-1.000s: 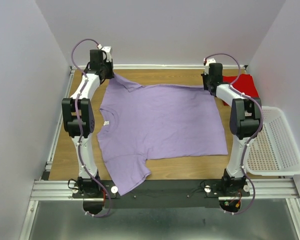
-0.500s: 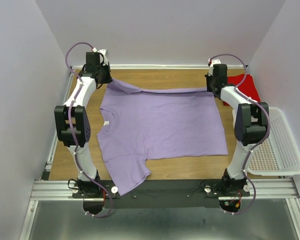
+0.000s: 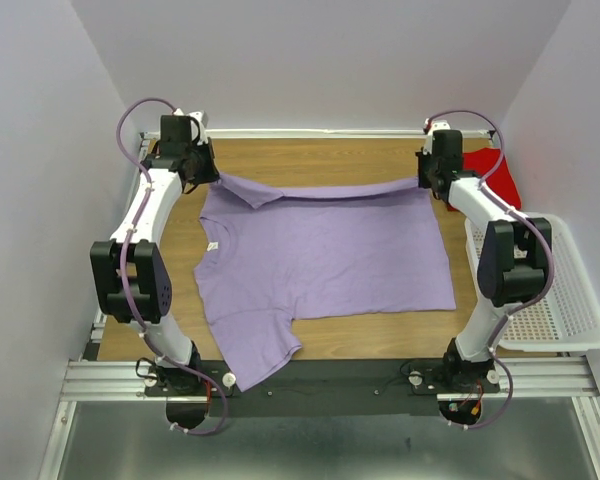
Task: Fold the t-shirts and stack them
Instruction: Fold the tshirt
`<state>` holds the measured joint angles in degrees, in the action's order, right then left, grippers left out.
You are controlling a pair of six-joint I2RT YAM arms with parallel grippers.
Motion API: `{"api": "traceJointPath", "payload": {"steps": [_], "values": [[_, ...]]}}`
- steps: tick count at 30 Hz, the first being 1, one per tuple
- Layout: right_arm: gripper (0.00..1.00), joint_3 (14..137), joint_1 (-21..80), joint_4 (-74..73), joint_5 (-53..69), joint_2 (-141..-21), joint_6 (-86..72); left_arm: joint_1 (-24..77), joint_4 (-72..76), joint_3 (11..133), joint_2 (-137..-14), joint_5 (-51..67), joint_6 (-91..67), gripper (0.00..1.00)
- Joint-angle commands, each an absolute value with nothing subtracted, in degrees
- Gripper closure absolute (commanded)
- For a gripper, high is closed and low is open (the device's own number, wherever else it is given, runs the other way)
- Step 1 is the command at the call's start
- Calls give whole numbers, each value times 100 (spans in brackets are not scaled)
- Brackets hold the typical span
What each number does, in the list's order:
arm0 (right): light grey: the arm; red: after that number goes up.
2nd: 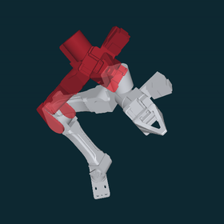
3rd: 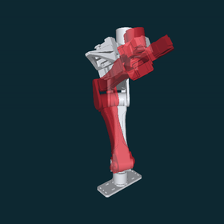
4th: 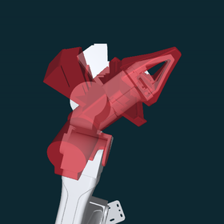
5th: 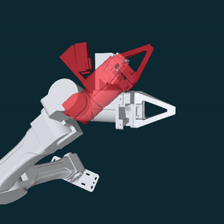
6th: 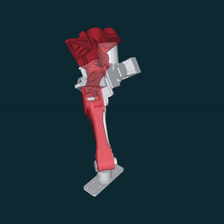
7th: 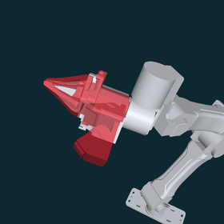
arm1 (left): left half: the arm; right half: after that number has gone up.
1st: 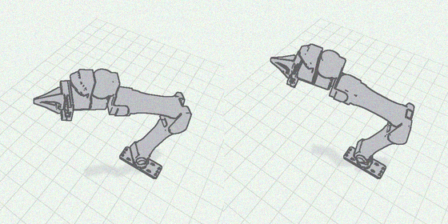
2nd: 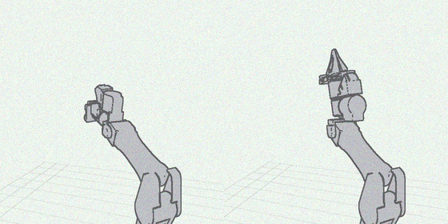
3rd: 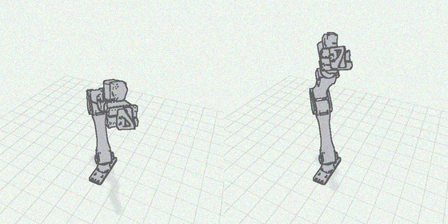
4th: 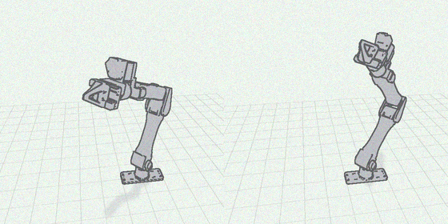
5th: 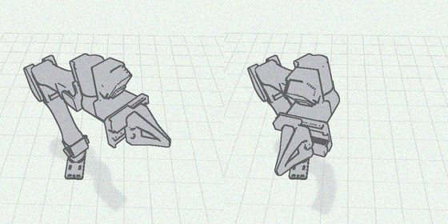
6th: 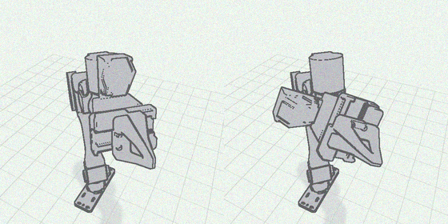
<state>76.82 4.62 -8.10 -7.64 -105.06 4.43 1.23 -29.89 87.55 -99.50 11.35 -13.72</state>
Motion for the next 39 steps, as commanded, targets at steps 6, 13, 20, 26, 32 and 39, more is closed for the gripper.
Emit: {"api": "traceJointPath", "payload": {"steps": [6, 13, 20, 26, 32, 39], "values": [[99, 7401, 413, -1186, -835, -10125, 159, 79, -3138, 7649, -8844, 1582, -1863, 100], [99, 7146, 413, -1415, -773, -10028, -175, 79, -2953, 6672, -8174, 1766, -2074, 100], [99, 7005, 413, -1608, -1072, -10195, -439, 79, -2664, 5978, -7858, 1846, -2329, 100], [98, 6926, 413, -1661, -1362, -10494, -738, 79, -2417, 5362, -7612, 1872, -2496, 100], [94, 6900, 396, -1714, -1687, -10766, -896, 79, -2338, 4993, -7488, 1837, -2488, 100], [69, 6891, 369, -1819, -1811, -10916, -1098, 79, -2356, 4825, -7497, 1889, -2364, 100]]}}
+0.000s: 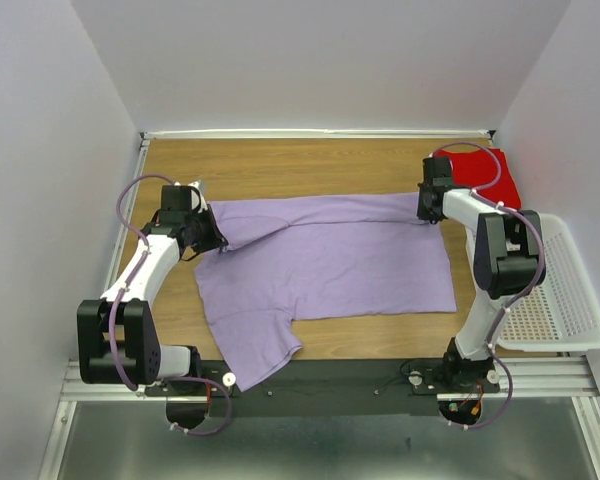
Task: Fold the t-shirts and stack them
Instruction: Fold the tshirt
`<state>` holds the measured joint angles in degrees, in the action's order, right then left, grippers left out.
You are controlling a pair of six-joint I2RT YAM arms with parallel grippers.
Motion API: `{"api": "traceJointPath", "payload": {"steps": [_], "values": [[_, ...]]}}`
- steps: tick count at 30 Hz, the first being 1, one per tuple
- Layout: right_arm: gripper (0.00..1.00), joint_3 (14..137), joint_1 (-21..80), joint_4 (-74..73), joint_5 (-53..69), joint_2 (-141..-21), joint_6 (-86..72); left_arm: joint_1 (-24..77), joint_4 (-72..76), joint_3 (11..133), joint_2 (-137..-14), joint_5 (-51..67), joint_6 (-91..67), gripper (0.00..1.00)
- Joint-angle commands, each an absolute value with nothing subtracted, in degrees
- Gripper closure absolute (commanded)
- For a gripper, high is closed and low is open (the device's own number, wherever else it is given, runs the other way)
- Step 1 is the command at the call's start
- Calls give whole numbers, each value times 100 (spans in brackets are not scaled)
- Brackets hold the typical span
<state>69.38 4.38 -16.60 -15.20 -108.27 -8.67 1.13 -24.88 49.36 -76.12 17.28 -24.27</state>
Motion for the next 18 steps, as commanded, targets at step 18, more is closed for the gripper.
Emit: {"api": "traceJointPath", "payload": {"steps": [18], "values": [[36, 7260, 1317, -2083, 799, -9606, -1565, 88, -2382, 4641, -7304, 1925, -2303, 100]]}}
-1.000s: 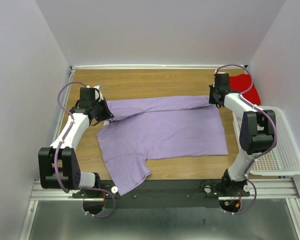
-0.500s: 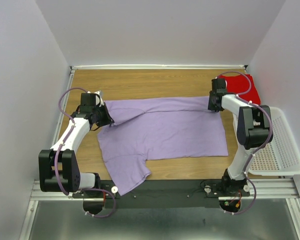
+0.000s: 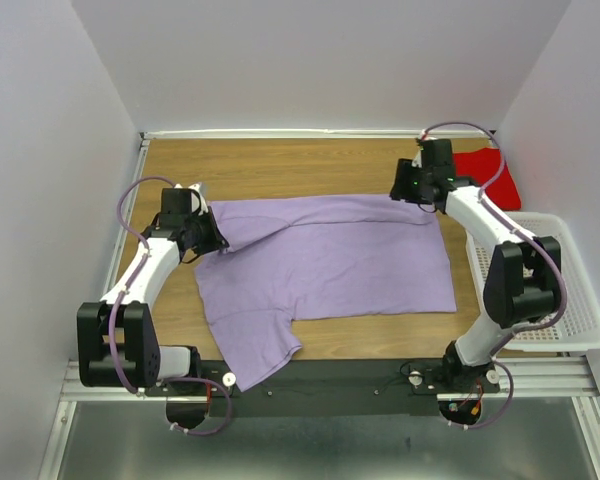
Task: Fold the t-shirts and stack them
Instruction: Fold the tshirt
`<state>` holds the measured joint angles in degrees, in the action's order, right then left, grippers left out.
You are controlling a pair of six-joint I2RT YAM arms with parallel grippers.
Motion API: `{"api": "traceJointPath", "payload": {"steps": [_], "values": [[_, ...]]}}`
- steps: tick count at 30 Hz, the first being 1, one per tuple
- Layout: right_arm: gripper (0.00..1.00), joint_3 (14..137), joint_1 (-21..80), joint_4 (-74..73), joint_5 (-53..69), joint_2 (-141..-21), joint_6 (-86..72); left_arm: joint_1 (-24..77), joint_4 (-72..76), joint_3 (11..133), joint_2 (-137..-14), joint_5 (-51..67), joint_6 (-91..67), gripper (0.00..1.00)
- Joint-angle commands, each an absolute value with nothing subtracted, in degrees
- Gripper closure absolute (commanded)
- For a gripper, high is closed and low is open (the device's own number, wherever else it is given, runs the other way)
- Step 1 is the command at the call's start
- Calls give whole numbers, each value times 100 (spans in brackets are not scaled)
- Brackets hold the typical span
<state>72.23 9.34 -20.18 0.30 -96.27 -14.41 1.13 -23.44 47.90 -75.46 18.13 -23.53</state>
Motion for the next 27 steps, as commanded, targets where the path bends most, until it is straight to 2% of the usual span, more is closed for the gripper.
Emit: {"api": "traceJointPath", "payload": {"steps": [1, 11, 17, 21, 27], "values": [[36, 7242, 1579, -2057, 939, -9641, -1504, 88, -2364, 4623, -7295, 1916, -2303, 100], [37, 7339, 2829, -1635, 1652, -10160, -862, 88, -1987, 5140, -7865, 1705, -2189, 100], [37, 7725, 3260, -1582, 1723, -10485, -308, 88, -1820, 6221, -8893, 1433, -2075, 100], [41, 8103, 3655, -1573, 1600, -10810, -44, 88, -1793, 7064, -9771, 1318, -2004, 100], [45, 8770, 4060, -1529, 1362, -11442, 325, 88, -1819, 7743, -10406, 1090, -1978, 100]]}}
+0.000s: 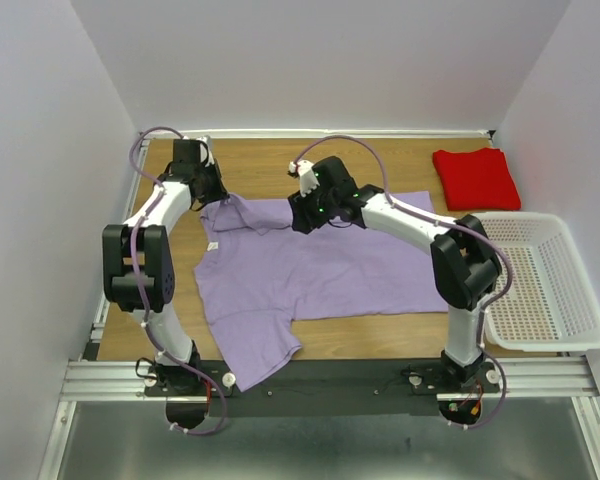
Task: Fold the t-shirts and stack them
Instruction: Fold the tshirt
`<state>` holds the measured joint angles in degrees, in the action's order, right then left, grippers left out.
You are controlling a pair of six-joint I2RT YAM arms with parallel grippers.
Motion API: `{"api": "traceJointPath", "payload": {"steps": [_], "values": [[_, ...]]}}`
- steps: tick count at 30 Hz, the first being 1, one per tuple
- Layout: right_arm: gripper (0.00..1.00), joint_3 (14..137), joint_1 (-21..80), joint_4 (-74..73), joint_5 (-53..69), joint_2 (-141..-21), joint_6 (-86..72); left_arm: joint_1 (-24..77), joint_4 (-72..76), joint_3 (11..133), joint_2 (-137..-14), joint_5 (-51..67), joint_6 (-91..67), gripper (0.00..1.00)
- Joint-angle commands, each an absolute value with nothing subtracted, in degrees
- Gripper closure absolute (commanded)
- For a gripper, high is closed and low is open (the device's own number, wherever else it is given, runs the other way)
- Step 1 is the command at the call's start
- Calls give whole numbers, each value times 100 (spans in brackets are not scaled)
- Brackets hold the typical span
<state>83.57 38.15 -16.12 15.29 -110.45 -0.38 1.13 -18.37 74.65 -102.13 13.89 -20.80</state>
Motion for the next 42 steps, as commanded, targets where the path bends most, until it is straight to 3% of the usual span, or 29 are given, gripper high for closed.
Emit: {"api": "traceJointPath", "payload": {"steps": [1, 20, 42], "values": [[45, 8876, 4165, -1512, 1328, -11539, 360, 88, -1811, 7874, -10519, 1020, -1960, 100], [57, 10423, 4957, -1327, 493, -13341, 738, 88, -1872, 8288, -11294, 993, -1942, 100], [63, 10916, 4983, -1310, 184, -13710, 791, 88, -1837, 7989, -11127, 1011, -1951, 100]]}}
